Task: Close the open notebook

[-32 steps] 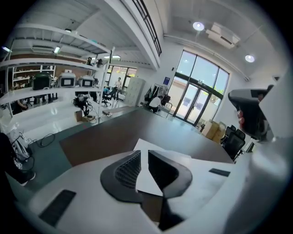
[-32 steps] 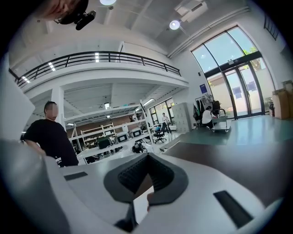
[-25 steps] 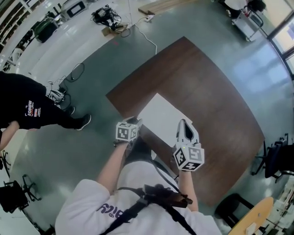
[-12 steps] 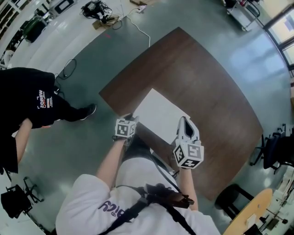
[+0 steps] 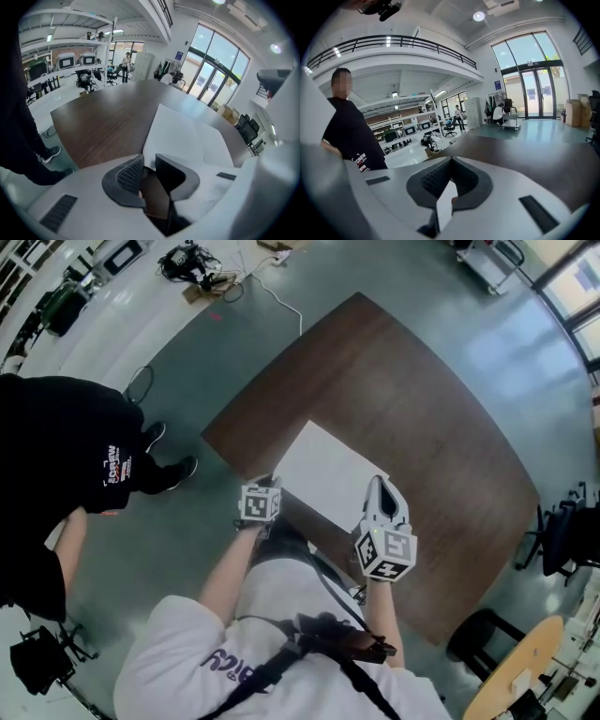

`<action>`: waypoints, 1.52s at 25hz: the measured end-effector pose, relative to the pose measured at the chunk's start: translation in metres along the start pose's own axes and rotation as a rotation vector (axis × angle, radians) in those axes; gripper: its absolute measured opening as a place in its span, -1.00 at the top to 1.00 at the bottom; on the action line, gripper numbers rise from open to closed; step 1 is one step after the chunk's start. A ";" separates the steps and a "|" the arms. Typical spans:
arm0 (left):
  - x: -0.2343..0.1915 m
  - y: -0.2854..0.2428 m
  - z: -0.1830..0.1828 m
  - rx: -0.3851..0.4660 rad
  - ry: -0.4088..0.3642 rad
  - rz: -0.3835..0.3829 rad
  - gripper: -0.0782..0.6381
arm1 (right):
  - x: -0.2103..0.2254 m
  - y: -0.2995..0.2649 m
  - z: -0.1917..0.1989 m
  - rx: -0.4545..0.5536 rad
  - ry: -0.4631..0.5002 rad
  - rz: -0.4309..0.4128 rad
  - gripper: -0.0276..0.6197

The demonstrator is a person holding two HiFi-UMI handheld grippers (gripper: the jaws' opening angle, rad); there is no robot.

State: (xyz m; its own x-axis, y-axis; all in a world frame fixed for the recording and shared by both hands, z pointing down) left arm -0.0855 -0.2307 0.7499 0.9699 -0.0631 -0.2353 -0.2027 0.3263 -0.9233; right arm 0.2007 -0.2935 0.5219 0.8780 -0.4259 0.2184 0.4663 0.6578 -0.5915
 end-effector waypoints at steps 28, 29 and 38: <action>0.113 0.101 0.003 0.239 -0.397 0.173 0.67 | 0.025 0.084 0.031 0.155 -0.172 0.191 0.93; 0.118 0.101 0.004 0.238 -0.412 0.184 0.67 | 0.027 0.088 0.033 0.159 -0.177 0.201 0.93; 0.166 0.085 0.016 0.201 -0.520 0.277 0.68 | 0.047 0.121 0.063 0.161 -0.234 0.287 0.93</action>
State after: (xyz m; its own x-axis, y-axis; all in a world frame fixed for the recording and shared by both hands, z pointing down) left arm 0.0599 -0.1985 0.6372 0.8337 0.5008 -0.2326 -0.4764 0.4393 -0.7616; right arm 0.3053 -0.1949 0.5092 0.9673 -0.0699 0.2436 0.1930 0.8261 -0.5295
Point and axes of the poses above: the fingertips, and each gripper's own axes: y backward along the fingers, x to its right, z out of its underside, the point moved 9 cm from there along y, backward along the fingers, and after that the axes turned 14 degrees about -x, right-handed, at the moved point
